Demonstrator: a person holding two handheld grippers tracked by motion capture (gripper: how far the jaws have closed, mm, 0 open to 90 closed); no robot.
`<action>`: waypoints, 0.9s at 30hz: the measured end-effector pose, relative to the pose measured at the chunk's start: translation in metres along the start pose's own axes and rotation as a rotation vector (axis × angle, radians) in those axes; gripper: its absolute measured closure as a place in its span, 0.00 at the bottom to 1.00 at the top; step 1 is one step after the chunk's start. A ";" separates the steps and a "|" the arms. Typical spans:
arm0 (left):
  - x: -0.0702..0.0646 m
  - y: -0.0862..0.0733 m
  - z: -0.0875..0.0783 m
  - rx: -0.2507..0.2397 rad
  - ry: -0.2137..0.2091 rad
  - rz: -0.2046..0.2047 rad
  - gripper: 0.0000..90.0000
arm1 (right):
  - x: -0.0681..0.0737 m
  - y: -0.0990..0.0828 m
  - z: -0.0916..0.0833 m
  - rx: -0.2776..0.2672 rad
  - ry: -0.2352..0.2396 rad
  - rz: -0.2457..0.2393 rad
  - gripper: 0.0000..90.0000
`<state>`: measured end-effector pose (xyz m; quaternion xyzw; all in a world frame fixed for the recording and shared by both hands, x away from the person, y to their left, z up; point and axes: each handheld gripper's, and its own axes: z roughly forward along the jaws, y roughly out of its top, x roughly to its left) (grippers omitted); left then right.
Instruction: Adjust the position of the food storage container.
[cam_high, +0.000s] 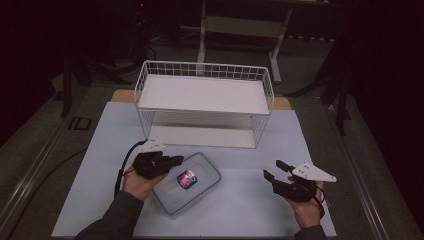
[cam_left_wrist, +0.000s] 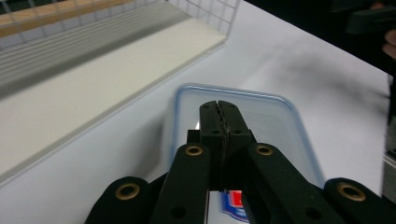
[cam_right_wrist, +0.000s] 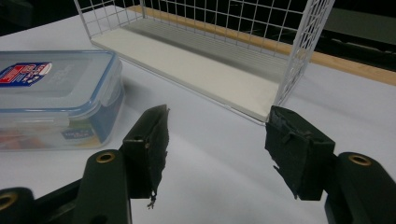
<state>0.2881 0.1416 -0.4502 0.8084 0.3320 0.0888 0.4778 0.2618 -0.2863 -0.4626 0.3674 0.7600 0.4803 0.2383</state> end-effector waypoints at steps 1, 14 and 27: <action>-0.004 -0.001 -0.001 0.003 -0.004 0.004 1.00 | 0.000 0.000 0.000 0.000 0.000 0.000 0.43; -0.042 -0.031 -0.007 0.025 -0.080 0.031 1.00 | 0.001 0.000 0.001 0.001 0.003 0.001 0.43; -0.068 -0.062 -0.015 0.098 -0.143 0.079 1.00 | 0.000 -0.002 0.002 0.005 0.003 0.003 0.43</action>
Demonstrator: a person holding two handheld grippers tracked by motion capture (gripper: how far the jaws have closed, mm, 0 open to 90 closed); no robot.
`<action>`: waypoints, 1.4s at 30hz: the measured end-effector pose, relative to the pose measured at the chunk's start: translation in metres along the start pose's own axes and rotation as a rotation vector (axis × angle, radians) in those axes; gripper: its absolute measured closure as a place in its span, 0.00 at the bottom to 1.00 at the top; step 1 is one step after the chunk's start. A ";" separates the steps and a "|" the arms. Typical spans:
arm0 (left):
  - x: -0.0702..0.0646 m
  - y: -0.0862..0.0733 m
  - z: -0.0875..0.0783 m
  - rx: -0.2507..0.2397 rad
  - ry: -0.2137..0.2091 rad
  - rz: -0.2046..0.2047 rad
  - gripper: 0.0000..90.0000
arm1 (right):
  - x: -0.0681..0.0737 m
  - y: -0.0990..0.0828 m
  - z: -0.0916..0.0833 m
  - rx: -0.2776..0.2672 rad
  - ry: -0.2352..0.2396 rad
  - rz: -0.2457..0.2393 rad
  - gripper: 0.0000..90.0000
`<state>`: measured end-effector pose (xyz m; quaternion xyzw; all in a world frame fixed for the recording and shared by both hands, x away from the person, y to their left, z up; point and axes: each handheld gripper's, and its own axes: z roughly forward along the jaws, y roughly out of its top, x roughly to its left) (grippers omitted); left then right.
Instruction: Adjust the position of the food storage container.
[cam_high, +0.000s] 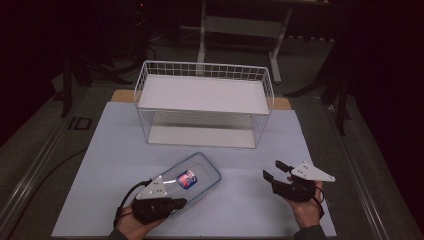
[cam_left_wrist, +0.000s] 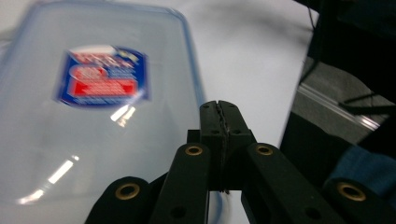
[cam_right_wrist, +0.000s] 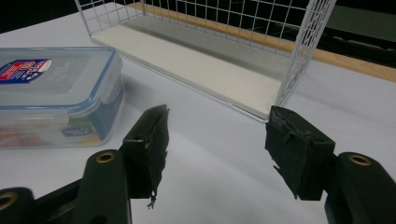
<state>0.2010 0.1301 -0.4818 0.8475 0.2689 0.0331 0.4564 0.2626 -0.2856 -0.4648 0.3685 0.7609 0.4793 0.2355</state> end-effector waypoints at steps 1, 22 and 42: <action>-0.002 -0.002 0.000 0.017 -0.005 0.008 1.00 | 0.000 0.000 0.000 0.000 -0.001 0.001 0.43; 0.039 -0.015 -0.016 0.096 0.239 -0.031 1.00 | 0.002 0.000 0.002 0.005 0.001 -0.003 0.43; 0.102 -0.018 -0.046 -0.069 0.403 -0.230 1.00 | 0.006 0.000 0.007 0.018 0.015 -0.014 0.43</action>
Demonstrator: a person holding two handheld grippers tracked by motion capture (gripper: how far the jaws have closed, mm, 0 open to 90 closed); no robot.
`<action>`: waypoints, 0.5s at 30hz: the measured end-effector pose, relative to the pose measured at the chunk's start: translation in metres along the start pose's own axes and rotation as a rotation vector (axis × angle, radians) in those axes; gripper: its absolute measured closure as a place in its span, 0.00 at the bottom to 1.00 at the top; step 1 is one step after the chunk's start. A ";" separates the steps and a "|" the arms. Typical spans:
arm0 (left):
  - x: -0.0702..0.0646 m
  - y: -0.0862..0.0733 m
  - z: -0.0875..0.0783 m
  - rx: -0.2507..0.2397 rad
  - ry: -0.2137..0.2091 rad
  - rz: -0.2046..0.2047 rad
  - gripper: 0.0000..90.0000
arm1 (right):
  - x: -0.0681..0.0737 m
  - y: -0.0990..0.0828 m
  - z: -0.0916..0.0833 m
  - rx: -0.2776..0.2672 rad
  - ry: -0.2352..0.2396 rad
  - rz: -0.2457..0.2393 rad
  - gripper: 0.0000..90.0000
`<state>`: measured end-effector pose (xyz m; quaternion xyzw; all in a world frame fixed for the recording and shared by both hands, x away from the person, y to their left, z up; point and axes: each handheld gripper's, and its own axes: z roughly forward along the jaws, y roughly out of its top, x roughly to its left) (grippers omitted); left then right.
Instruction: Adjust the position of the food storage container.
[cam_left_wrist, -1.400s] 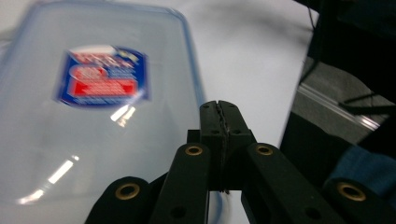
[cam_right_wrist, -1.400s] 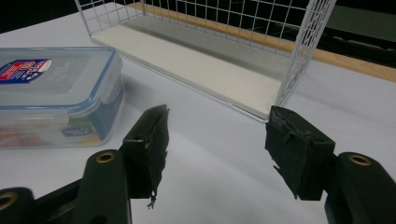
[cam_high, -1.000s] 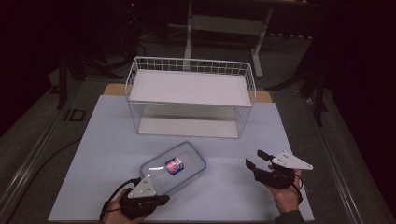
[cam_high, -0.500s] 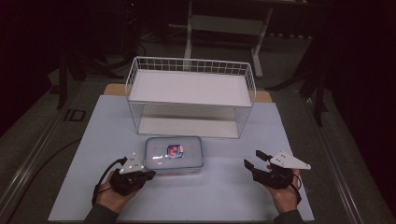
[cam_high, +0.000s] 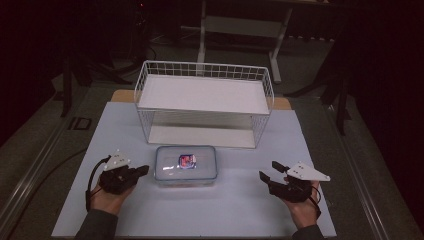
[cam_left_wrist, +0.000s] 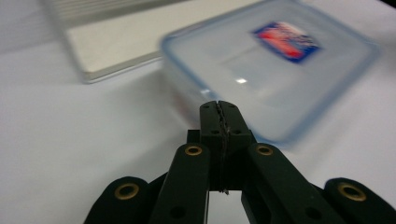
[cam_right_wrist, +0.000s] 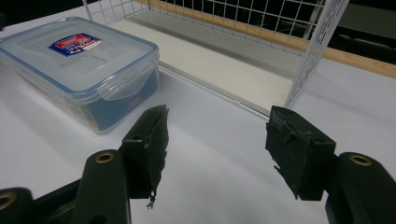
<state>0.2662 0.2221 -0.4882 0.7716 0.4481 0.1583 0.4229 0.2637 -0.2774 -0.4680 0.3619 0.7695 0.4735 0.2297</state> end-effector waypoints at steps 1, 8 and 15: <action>0.000 0.000 0.000 0.000 0.000 0.000 1.00 | 0.000 0.000 0.000 0.000 0.000 0.000 0.43; 0.004 0.004 0.032 0.072 0.027 -0.016 1.00 | -0.001 -0.001 0.000 0.001 0.000 0.000 0.43; -0.004 0.010 0.046 0.059 -0.009 -0.021 1.00 | 0.000 0.000 0.001 0.004 0.005 -0.005 0.43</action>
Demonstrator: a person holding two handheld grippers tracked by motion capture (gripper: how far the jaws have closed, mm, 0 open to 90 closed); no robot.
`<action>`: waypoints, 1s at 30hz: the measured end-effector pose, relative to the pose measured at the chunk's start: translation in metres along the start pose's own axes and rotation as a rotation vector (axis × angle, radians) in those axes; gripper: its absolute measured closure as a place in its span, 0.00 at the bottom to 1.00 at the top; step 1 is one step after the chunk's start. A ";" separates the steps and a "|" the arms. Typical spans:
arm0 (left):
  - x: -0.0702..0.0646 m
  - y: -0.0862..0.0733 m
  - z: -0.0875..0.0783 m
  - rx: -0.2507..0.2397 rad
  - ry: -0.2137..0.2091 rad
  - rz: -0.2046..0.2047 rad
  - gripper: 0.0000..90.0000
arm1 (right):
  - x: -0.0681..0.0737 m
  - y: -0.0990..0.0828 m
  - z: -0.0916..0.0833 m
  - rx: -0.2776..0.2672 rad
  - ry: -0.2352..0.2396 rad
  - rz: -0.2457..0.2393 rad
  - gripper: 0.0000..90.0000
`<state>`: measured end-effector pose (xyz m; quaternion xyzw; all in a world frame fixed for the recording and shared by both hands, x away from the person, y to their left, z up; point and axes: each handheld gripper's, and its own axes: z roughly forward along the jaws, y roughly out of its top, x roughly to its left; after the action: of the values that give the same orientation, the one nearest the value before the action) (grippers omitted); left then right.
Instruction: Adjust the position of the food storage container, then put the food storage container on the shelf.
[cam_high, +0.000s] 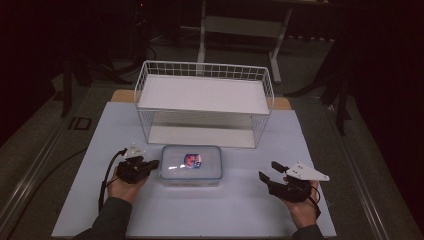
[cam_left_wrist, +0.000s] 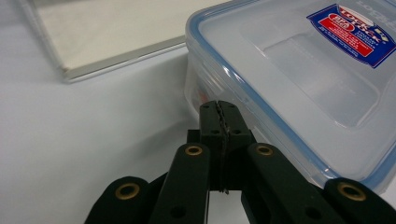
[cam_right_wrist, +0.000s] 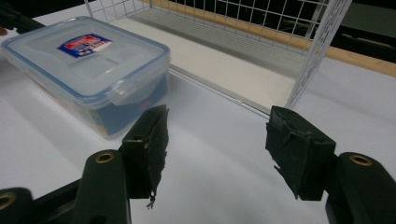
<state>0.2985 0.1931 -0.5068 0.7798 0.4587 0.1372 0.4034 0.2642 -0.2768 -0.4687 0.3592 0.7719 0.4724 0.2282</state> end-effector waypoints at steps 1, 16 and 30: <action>-0.003 0.002 0.003 -0.001 -0.006 0.000 1.00 | 0.000 0.000 0.000 0.000 0.000 0.000 0.43; -0.003 0.007 0.001 -0.075 -0.067 -0.042 0.86 | 0.002 0.000 0.004 0.021 0.014 0.001 0.42; -0.012 0.015 0.002 -0.118 -0.163 -0.090 0.44 | 0.019 0.022 0.047 0.081 0.130 0.128 0.42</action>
<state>0.3025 0.1777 -0.4948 0.7417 0.4503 0.0819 0.4904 0.2925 -0.2292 -0.4710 0.3853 0.7790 0.4767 0.1322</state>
